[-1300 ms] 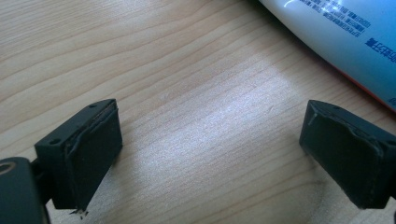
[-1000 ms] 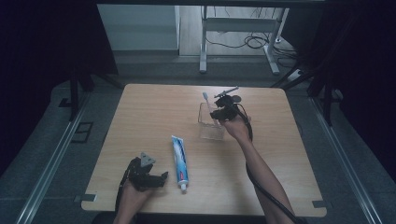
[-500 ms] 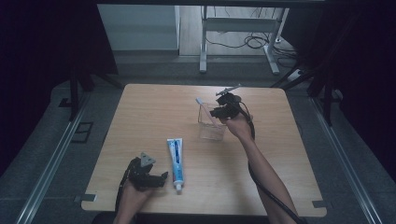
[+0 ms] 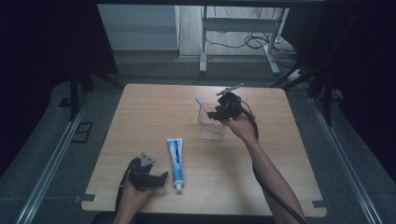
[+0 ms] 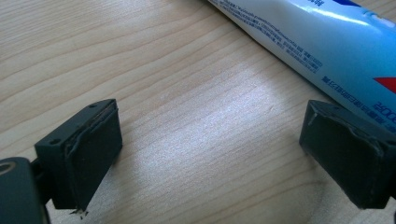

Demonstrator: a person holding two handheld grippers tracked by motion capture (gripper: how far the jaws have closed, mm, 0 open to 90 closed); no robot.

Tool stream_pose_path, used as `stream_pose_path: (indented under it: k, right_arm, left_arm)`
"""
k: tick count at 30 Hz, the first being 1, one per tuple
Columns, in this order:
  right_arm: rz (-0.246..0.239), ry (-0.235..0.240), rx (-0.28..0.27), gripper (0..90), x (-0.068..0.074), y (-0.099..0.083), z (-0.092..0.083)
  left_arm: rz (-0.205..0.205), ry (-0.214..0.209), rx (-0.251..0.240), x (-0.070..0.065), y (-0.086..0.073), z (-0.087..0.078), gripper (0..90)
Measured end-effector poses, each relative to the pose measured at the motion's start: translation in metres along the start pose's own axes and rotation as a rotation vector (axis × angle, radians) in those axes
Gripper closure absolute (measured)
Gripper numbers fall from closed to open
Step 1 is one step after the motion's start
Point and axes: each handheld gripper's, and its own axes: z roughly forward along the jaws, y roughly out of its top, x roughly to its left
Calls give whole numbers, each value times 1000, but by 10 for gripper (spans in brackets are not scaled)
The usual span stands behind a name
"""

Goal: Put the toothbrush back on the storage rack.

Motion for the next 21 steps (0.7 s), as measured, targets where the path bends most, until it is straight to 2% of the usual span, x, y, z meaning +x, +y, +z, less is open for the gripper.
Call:
stream_pose_path:
  k: [8,21]
  right_arm:
    - [-33,33,-21,404,7,0,-12]
    - [-37,15,-32,335,2,-18,-24]
  left_arm:
    - [4,0,0,0,0,0,56]
    - [0,0,0,0,0,0,56]
